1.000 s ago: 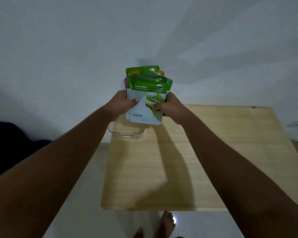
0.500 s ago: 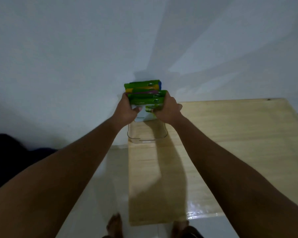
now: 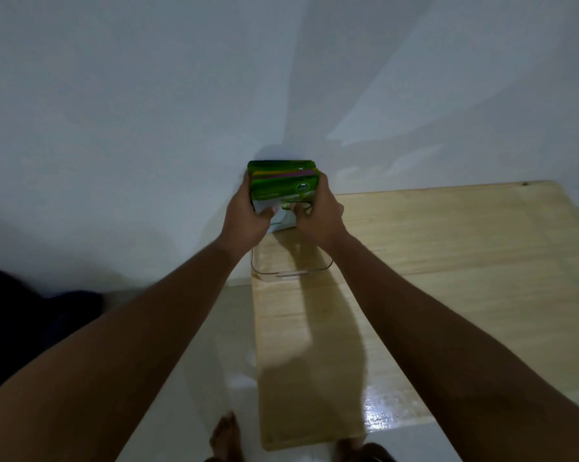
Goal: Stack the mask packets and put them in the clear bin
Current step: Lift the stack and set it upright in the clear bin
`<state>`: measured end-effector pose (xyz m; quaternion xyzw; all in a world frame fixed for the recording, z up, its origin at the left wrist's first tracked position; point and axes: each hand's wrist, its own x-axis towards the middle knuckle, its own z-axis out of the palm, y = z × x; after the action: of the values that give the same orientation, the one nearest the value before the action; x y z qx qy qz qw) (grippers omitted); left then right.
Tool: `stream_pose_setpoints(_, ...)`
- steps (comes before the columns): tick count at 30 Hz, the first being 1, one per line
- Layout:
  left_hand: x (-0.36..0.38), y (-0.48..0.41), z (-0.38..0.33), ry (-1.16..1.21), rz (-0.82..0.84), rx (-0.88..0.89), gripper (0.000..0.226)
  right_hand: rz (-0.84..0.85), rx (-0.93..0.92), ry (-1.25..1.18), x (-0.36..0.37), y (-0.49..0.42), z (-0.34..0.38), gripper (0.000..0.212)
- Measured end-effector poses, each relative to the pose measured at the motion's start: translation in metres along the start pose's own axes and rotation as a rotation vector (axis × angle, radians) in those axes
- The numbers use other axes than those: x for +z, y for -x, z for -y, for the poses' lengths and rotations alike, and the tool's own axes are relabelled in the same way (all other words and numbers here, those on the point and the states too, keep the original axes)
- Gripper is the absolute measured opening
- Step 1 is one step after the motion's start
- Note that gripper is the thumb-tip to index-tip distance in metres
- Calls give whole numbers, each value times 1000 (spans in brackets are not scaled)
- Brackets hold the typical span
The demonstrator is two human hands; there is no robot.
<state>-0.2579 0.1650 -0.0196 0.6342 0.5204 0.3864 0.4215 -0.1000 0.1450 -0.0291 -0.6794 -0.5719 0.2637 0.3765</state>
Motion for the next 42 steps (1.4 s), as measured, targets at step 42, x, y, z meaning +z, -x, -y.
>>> stream_pose_setpoints(42, 15, 4, 11, 56, -155, -81, 60, -71, 30, -245, 6, -4, -7, 62)
